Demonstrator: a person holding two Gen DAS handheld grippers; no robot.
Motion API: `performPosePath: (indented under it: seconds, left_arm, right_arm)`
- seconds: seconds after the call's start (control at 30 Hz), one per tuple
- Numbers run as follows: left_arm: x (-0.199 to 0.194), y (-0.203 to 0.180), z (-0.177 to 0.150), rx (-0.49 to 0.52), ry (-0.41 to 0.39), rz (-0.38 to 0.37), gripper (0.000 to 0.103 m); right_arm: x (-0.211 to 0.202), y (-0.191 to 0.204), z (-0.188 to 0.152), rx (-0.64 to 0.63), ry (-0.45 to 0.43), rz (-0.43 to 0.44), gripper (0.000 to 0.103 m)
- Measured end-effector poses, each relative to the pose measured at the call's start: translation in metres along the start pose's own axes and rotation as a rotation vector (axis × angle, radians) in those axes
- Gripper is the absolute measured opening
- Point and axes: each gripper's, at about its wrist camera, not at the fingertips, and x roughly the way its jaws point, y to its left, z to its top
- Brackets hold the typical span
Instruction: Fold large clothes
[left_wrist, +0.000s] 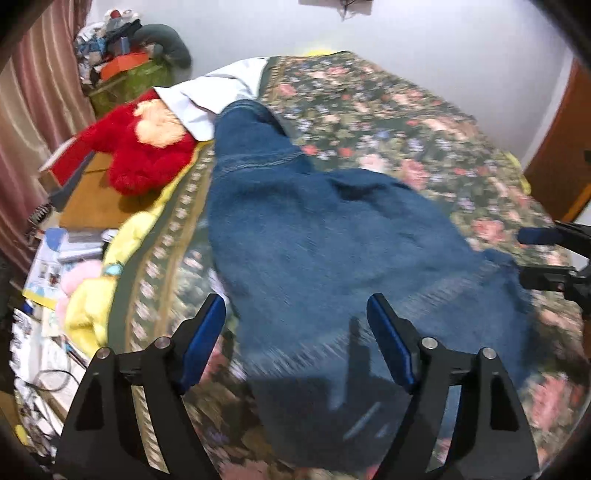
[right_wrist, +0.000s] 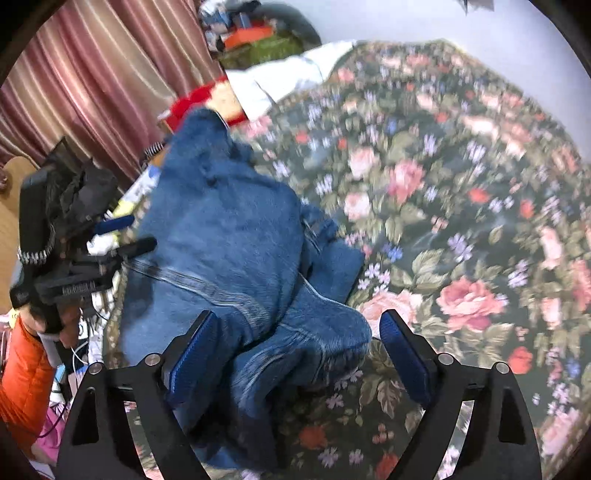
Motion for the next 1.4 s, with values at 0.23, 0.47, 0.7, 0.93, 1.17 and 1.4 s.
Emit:
performPosePath:
  seconds: [0.23, 0.47, 0.7, 0.93, 1.17, 1.4]
  left_arm:
    - [0.01, -0.023, -0.037, 0.03, 0.051, 0.027, 0.086]
    - [0.011, -0.033, -0.043, 0.071, 0.05, 0.096, 0.087]
    - [-0.025, 0.002, 0.006, -0.055, -0.085, 0.078, 0.087]
    - [0.015, 0.037, 0.065, -0.097, -0.07, 0.149, 0.087]
    - [0.1, 0.063, 0.068, -0.159, 0.096, 0.163, 0.093]
    - [0.069, 0.058, 0.057, -0.181, 0.065, 0.149, 0.088]
  right_arm:
    - [0.011, 0.015, -0.042, -0.155, 0.076, -0.177, 0.088]
    - [0.002, -0.011, -0.042, -0.028, 0.11, -0.121, 0.085]
    - [-0.043, 0.018, 0.005, -0.058, -0.063, -0.048, 0.085]
    - [0.007, 0.035, 0.073, -0.058, -0.052, -0.05, 0.086]
    - [0.111, 0.001, 0.08, 0.009, 0.191, -0.109, 0.086]
    - [0.076, -0.018, 0.062, 0.069, 0.113, -0.105, 0.086]
